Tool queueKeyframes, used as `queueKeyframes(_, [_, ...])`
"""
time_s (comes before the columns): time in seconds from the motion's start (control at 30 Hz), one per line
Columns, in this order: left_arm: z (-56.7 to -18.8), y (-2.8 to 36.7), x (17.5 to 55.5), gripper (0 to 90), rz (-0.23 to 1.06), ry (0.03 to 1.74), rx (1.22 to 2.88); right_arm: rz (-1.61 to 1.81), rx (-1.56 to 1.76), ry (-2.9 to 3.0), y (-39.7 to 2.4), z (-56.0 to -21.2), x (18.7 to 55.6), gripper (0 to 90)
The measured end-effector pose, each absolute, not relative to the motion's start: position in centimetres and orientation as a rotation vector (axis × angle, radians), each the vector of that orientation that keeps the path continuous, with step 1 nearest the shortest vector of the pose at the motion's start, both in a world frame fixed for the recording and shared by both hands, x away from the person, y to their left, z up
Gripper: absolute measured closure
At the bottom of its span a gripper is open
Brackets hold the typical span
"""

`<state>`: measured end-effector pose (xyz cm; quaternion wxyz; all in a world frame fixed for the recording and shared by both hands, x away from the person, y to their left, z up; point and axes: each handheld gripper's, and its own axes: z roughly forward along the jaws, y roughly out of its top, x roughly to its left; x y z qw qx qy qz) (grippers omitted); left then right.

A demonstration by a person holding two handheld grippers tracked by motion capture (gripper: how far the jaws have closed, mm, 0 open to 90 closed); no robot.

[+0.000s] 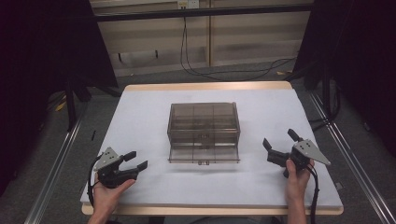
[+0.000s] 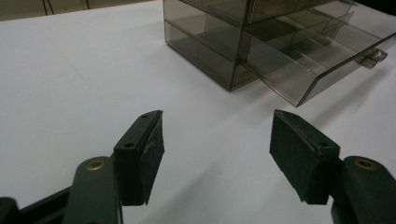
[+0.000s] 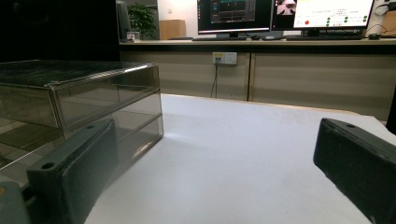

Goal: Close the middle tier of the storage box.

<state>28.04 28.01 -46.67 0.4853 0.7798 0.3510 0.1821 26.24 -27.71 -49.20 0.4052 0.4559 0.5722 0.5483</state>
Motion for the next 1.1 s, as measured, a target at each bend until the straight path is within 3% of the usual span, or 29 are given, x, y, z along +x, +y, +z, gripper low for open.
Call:
queueKeyframes(0.27, [-46.5,27.2,27.4,41.7,0.421,0.777,1.943,1.381,1.155,1.437,-27.6,-49.2,26.3,0.0])
queueKeyframes(0.3, [-46.4,27.0,27.2,47.8,0.420,0.752,1.966,1.381,1.151,1.440,-27.7,-49.2,26.2,0.0])
queueKeyframes(0.6, [-46.0,26.3,27.0,59.3,0.318,0.727,1.973,1.381,1.152,1.441,-27.7,-49.2,26.2,0.0])
queueKeyframes(0.63, [-46.0,26.0,26.8,65.6,0.300,0.719,1.975,1.382,1.152,1.440,-27.7,-49.2,26.2,0.0])
queueKeyframes(0.73, [-45.9,25.7,26.6,69.4,0.285,0.695,1.997,1.383,1.155,1.436,-27.6,-49.2,26.2,0.0])
queueKeyframes(0.83, [-46.0,25.6,26.5,67.6,0.271,0.687,1.999,1.381,1.151,1.440,-27.7,-49.2,26.2,0.0])
queueKeyframes(1.1, [-45.9,25.0,26.3,83.9,0.234,0.627,2.026,1.382,1.149,1.442,-27.7,-49.2,26.2,0.0])
